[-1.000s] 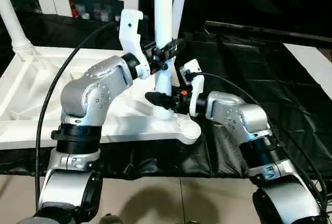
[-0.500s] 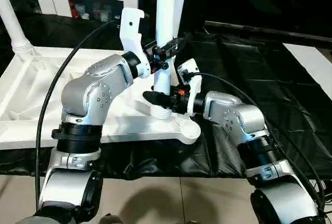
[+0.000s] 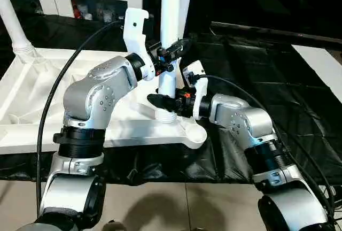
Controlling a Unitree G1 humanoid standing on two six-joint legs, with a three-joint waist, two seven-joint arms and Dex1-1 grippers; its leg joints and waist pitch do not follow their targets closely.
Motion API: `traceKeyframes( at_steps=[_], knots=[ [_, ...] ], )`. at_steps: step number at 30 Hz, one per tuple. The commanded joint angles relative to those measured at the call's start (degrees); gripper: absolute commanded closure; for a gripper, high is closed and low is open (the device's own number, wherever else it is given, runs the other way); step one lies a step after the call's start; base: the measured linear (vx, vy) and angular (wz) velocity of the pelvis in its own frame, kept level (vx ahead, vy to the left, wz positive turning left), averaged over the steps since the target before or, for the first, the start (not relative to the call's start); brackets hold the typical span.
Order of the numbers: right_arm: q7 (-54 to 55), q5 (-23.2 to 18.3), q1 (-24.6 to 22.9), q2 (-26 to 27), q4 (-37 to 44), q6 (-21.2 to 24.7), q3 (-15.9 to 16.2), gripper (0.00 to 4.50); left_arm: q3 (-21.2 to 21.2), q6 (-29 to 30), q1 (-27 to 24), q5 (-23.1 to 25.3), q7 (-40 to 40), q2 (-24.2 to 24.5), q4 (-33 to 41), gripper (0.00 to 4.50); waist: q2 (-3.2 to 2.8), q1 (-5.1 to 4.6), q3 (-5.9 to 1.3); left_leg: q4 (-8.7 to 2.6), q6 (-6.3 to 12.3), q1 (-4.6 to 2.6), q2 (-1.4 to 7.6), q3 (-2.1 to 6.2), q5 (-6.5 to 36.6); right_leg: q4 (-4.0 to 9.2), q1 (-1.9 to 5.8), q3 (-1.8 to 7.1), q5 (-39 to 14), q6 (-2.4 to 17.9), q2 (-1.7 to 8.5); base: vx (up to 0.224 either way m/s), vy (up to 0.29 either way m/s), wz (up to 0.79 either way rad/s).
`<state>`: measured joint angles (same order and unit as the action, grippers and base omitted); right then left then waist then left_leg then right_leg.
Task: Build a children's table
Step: Insert table leg to table base
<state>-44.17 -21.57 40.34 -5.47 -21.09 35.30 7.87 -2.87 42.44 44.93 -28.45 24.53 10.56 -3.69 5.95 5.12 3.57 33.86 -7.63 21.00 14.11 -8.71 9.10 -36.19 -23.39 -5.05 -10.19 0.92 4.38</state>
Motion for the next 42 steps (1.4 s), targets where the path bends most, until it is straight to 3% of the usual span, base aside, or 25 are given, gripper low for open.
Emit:
traceKeyframes(
  at_steps=[1, 6, 8, 9, 10, 11, 12, 13, 16, 20, 23, 24, 30, 31, 34, 37, 40, 42],
  knots=[
    [0.8, 0.0, 0.3, -1.0, -1.0, -0.7, -1.8, 2.49, 1.2, -0.3, 0.7, -0.2, 0.3, -0.5, 1.0, 2.66, -1.02, -0.06, -4.54, -3.48, -2.56, -0.37, -1.06, -1.43, 7.8, 3.62, 3.65, 2.61, -6.9, 8.1, 2.47, 0.000, 0.000, 0.00],
    [0.8, 0.0, 0.3, -1.0, -1.0, -0.7, -1.8, 2.49, 1.2, -0.3, 0.7, -0.2, 0.3, -0.5, 1.0, 2.66, -1.02, -0.06, -4.53, -3.48, -2.56, -0.36, -1.07, -1.42, 7.8, 3.62, 3.65, 2.61, -6.9, 8.0, 2.46, 0.000, 0.000, 0.00],
    [-0.8, -0.4, 0.0, -1.2, -0.7, -1.4, -1.8, 2.49, 1.0, 0.0, 0.6, -0.8, 1.4, -0.4, 1.0, 2.10, -1.04, -0.06, -4.58, -3.45, -2.47, -0.35, -1.06, -1.42, 7.5, 3.53, 3.68, 2.61, -6.2, 8.2, 2.45, 0.000, 0.000, 0.00],
    [-10.2, -5.0, -2.5, -4.4, 3.3, 1.0, -1.4, 2.49, -0.3, 2.1, 0.3, -5.5, 9.9, 1.2, -1.5, 1.96, -5.55, 0.61, -4.67, -3.41, -3.41, -0.71, -1.23, -0.83, 8.3, 2.95, 3.50, 2.58, -5.1, 8.8, 2.63, 0.000, 0.000, 0.00],
    [-17.2, -8.3, -4.4, -6.8, 6.3, 2.8, -1.1, 2.51, -1.2, 3.6, 0.0, -9.0, 16.3, 2.4, -3.4, 1.96, -3.42, 0.51, -4.33, -3.41, -2.07, -0.86, -1.22, -1.32, 9.6, 3.93, 3.47, 2.58, -3.8, 9.4, 2.19, 0.000, 0.000, 0.00],
    [-17.2, -8.3, -4.4, -6.8, 6.3, 2.8, -1.1, 2.51, -1.2, 3.6, 0.0, -9.0, 16.3, 2.4, -3.4, 1.96, -2.82, 0.62, -4.50, -3.25, -1.23, -0.86, -1.65, -1.48, 10.0, 4.10, 3.95, 2.50, -3.6, 10.1, 1.74, 0.000, 0.000, 0.00],
    [-21.6, -10.4, -5.7, -8.4, 8.2, 4.1, -0.8, 2.51, -1.8, 4.6, -0.2, -11.3, 20.4, 3.2, -4.6, 1.96, -2.71, 0.89, -4.57, -3.28, -0.96, -0.76, -1.44, -1.37, 9.9, 3.66, 4.10, 2.56, -3.0, 10.5, 2.03, 0.000, 0.000, 0.00],
    [-23.6, -11.4, -6.3, -9.1, 9.1, 4.7, -0.6, 2.53, -2.0, 5.0, -0.4, -12.3, 22.3, 3.6, -5.1, 1.96, -2.79, 1.18, -4.61, -3.38, -0.04, -0.23, -1.48, -1.29, 8.6, 3.50, 4.35, 2.53, -3.0, 11.3, 2.25, 0.000, 0.000, 0.00],
    [-23.7, -11.3, -6.4, -9.2, 9.2, 4.7, -0.4, 2.56, -2.0, 5.1, -0.6, -12.2, 22.2, 3.6, -5.0, 1.96, -2.89, 1.06, -4.56, -3.38, -0.65, -0.20, -1.29, -1.26, 9.5, 3.67, 4.19, 2.45, -5.6, 11.6, 2.55, 0.000, 0.000, 0.00],
    [-23.9, -11.3, -6.4, -9.3, 9.2, 4.7, -0.3, 2.56, -1.7, 5.1, -0.8, -12.1, 22.4, 3.7, -4.8, 1.96, -2.96, 0.82, -4.34, -3.46, -1.35, -0.46, -1.20, -1.24, 11.9, 4.45, 3.84, 2.44, -12.7, 9.8, 2.69, 0.000, 0.000, 0.00],
    [-24.9, -11.6, -6.4, -9.8, 9.2, 4.9, -0.1, 2.56, -1.5, 6.2, -0.6, -13.1, 24.4, 4.6, -5.4, 1.96, -3.02, 0.83, -4.38, -3.49, -1.31, -0.49, -1.21, -1.20, 11.8, 4.40, 3.70, 2.39, -12.6, 9.6, 2.54, 0.000, 0.000, 0.00],
    [-25.7, -11.9, -6.4, -10.2, 9.3, 5.0, 0.1, 2.56, -1.2, 6.6, -0.4, -13.6, 26.0, 5.2, -5.9, 1.69, -3.06, 0.82, -4.41, -3.52, -1.28, -0.49, -1.19, -1.17, 11.6, 4.33, 3.70, 2.38, -12.1, 9.7, 2.51, 0.000, 0.000, 0.00],
    [-30.0, -12.3, -5.9, -12.4, 9.3, 6.1, 1.1, 2.56, -0.9, 7.1, -0.1, -14.7, 30.2, 6.3, -6.9, 1.35, -3.05, 1.17, -4.53, -3.47, -0.94, -0.54, -1.15, -1.22, 10.7, 3.93, 3.79, 2.41, -8.0, 11.3, 2.49, 0.000, 0.000, 0.00],
    [-30.1, -12.2, -5.9, -12.5, 9.2, 6.0, 1.1, 2.56, -1.0, 7.3, -0.2, -14.9, 30.2, 6.2, -6.6, 1.74, -2.93, 1.20, -4.54, -3.48, -0.96, -0.48, -1.11, -1.21, 10.6, 3.90, 3.86, 2.43, -8.0, 11.4, 2.57, 0.000, 0.000, 0.00],
    [-30.1, -12.0, -5.7, -12.5, 8.9, 5.7, 0.9, 2.56, -1.3, 6.8, -0.4, -14.3, 28.1, 5.7, -6.0, 1.81, -2.84, 1.24, -4.51, -3.48, -1.18, -0.49, -1.09, -1.22, 10.8, 3.92, 3.88, 2.43, -8.7, 11.3, 2.64, 0.000, 0.000, 0.00],
    [-29.8, -11.9, -5.5, -12.4, 8.8, 5.5, 0.8, 2.56, -2.2, 6.0, -0.1, -13.6, 24.9, 4.5, -6.8, 2.21, -2.75, 1.28, -4.44, -3.45, -1.19, -0.44, -1.14, -1.25, 11.2, 4.19, 3.86, 2.44, -10.8, 10.4, 2.66, 0.000, 0.000, 0.00],
    [-29.6, -11.9, -5.5, -12.4, 9.0, 5.4, 0.9, 2.56, -2.6, 5.9, -0.1, -13.6, 23.3, 3.7, -7.0, 2.23, -2.58, 1.33, -4.49, -3.40, -1.08, -0.34, -1.15, -1.29, 10.4, 4.15, 3.87, 2.44, -10.4, 10.3, 2.65, 0.000, 0.000, 0.00],
    [-29.4, -11.9, -5.6, -12.3, 9.2, 5.3, 1.0, 2.56, -3.0, 5.8, -0.1, -13.7, 22.4, 3.1, -6.9, 2.49, -2.53, 1.29, -4.52, -3.38, -0.92, -0.21, -1.19, -1.27, 9.8, 4.08, 3.95, 2.43, -9.8, 10.2, 2.58, 0.000, 0.000, 0.00]
  ],
)
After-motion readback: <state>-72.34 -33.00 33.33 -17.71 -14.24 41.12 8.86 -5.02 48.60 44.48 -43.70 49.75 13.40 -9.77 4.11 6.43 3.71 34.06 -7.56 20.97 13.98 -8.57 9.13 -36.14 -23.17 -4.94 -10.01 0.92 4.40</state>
